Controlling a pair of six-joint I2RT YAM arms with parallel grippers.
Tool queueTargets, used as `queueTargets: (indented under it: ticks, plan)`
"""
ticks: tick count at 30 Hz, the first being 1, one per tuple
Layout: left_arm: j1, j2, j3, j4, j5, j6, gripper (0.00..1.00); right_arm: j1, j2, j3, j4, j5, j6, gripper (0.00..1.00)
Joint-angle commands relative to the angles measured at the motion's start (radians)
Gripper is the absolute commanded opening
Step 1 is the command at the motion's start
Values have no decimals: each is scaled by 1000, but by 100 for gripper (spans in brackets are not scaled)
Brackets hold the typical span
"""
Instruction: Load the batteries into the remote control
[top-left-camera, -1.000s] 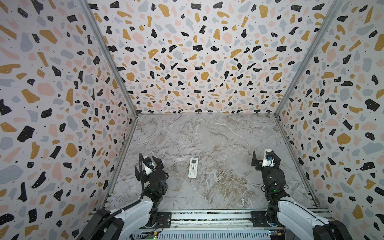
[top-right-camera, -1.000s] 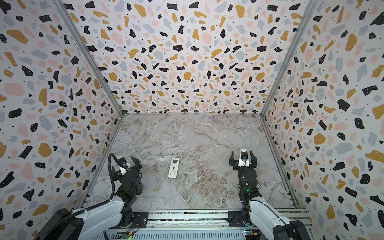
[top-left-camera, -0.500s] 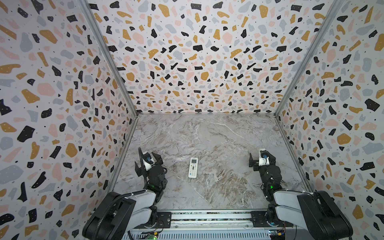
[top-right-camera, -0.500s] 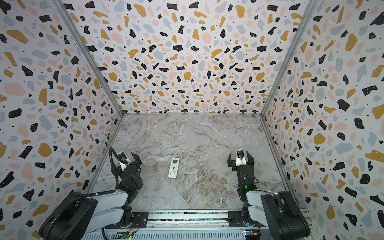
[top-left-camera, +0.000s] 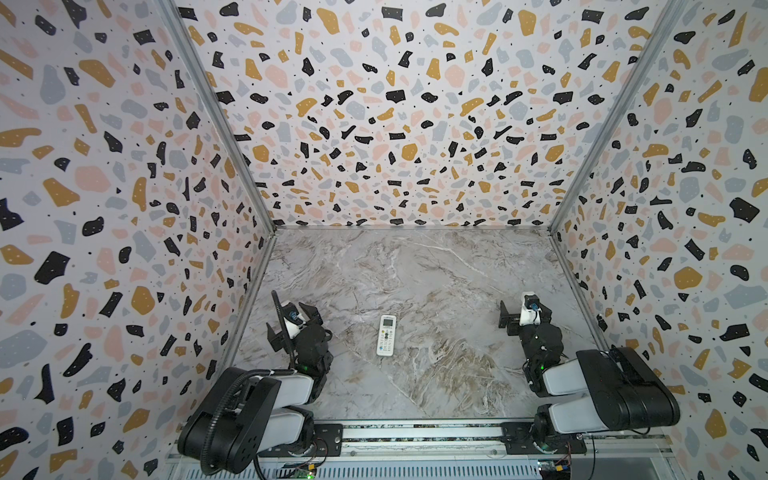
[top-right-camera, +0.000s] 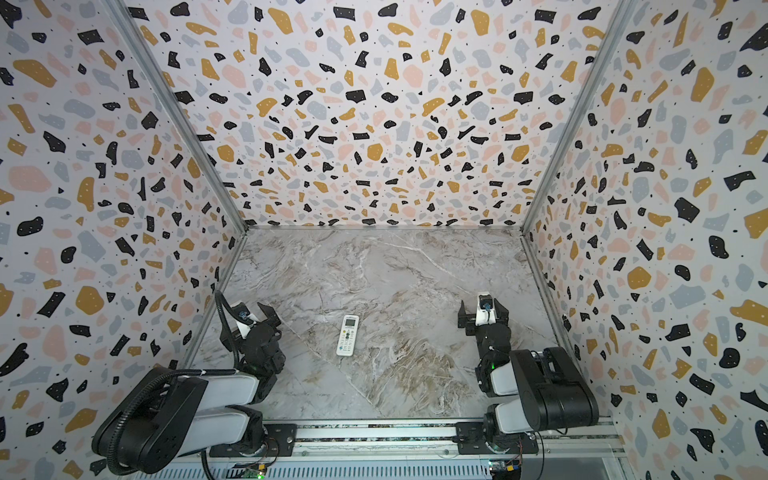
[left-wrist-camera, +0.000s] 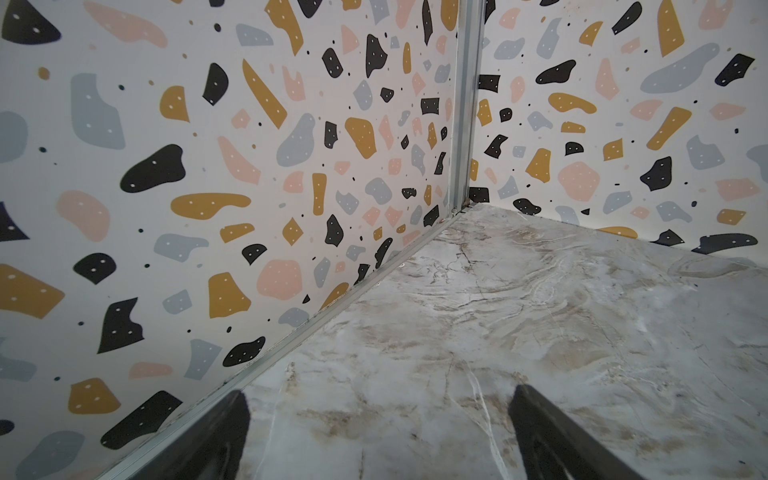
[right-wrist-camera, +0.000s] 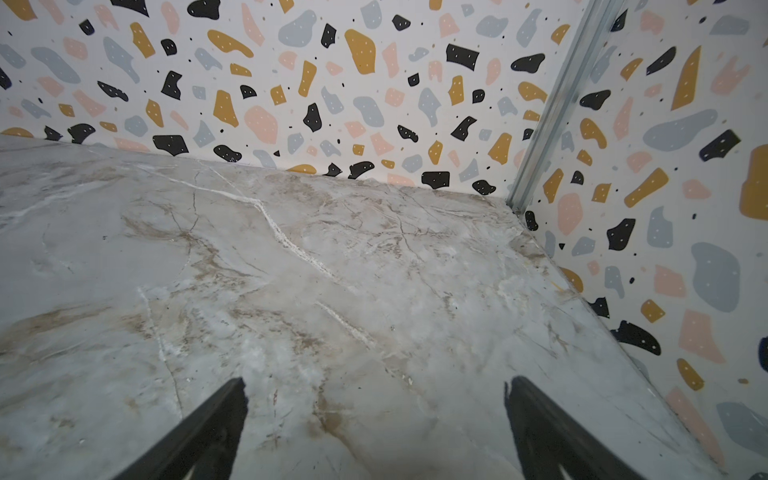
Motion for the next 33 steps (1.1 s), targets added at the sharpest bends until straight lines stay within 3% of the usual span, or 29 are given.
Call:
queueTargets:
  ticks: [1, 5, 11, 13, 14, 16, 33]
  plan:
    - [12, 29, 56, 23, 53, 3, 100, -8, 17, 72, -17, 0, 29, 99]
    - [16, 57, 88, -5, 123, 32, 100, -24, 29, 129, -124, 41, 67, 99]
    - [61, 70, 74, 17, 281, 37, 99, -26, 31, 128, -117, 38, 68, 99]
    - [97, 133, 40, 145, 319, 28, 100, -26, 30, 127, -119, 38, 68, 99]
    - [97, 134, 33, 171, 325, 30, 100, -26, 31, 126, -117, 38, 68, 99]
    - [97, 99, 59, 61, 328, 17, 100, -26, 29, 126, -117, 38, 66, 99]
    - [98, 107, 58, 71, 323, 18, 100, -26, 26, 122, -113, 36, 65, 99]
